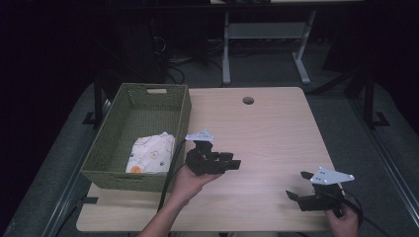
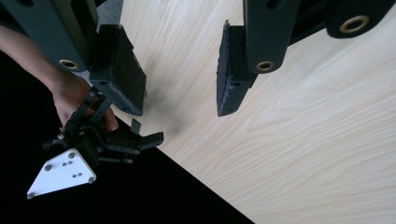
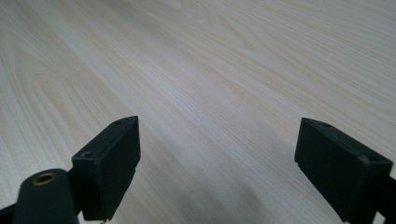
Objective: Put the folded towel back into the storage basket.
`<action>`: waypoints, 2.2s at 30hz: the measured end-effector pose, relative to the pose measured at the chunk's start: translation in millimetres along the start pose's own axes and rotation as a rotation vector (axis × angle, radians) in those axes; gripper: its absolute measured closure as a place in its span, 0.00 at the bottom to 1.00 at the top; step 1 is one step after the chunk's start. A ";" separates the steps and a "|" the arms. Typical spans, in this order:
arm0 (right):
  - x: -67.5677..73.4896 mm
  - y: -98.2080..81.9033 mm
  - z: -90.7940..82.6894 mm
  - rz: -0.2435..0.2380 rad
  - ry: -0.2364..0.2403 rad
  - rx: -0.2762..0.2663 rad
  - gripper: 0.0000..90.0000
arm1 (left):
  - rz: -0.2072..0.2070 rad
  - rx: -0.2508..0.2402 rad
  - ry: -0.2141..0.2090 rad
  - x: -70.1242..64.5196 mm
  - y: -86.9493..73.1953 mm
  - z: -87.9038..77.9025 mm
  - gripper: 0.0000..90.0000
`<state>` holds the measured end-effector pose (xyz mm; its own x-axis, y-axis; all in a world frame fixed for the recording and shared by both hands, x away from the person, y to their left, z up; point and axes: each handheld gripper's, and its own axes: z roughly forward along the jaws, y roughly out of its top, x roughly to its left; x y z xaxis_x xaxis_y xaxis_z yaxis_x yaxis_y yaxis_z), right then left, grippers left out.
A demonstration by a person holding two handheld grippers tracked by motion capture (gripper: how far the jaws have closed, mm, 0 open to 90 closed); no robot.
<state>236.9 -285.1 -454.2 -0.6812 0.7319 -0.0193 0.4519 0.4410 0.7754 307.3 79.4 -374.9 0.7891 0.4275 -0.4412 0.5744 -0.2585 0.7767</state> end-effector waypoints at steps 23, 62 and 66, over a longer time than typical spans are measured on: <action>-6.1 -4.6 -2.5 0.015 0.001 -0.007 0.15 | 0.065 0.049 0.049 -15.2 -23.9 40.8 0.58; 0.1 -4.0 -2.5 0.005 -0.002 0.004 0.15 | 0.207 0.099 0.215 -24.7 -73.7 26.7 0.45; 0.2 -4.2 -2.5 0.010 0.000 0.002 0.15 | 0.214 0.098 0.225 -23.6 -78.4 23.6 0.44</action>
<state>233.4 -288.1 -455.9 -0.6764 0.7364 -0.0111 0.4601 0.4343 0.7744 248.8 69.2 -436.0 0.8326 0.5322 -0.1535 0.4274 -0.4410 0.7892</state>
